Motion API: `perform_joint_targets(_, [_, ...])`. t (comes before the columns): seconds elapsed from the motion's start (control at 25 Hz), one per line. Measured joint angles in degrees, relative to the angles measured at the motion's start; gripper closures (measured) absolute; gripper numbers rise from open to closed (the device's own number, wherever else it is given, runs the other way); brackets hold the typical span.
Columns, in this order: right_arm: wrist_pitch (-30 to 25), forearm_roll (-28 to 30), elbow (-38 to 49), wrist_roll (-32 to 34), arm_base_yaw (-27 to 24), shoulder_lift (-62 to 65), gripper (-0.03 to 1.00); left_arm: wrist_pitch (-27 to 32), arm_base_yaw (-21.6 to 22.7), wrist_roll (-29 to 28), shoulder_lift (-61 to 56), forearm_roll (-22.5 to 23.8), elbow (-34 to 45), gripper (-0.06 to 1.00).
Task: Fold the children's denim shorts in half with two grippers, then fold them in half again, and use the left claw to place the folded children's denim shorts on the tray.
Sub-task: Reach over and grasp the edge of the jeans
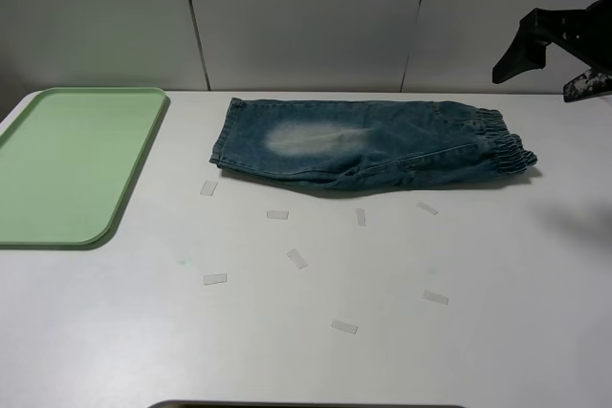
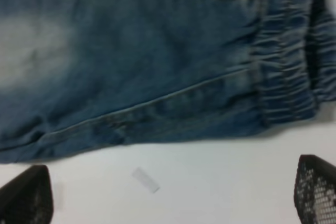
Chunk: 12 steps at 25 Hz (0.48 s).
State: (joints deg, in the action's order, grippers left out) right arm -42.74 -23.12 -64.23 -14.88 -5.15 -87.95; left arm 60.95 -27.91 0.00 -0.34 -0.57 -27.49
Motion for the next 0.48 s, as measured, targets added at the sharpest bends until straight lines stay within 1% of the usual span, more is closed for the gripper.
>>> perform_joint_targets(0.12, [-0.1, 0.0, -0.1, -2.0, -2.2, -2.0, 0.27, 0.0, 0.0, 0.0, 0.0, 0.0, 0.0, 0.15])
perform_joint_targets(0.32, [1.4, -0.1, -0.1, -4.7, -2.7, -3.4, 0.27, 0.0, 0.0, 0.0, 0.0, 0.0, 0.0, 0.15])
perform_joint_targets(0.48, [1.9, -0.8, -0.8, -5.7, -5.0, -5.9, 0.27, 0.0, 0.0, 0.0, 0.0, 0.0, 0.0, 0.15])
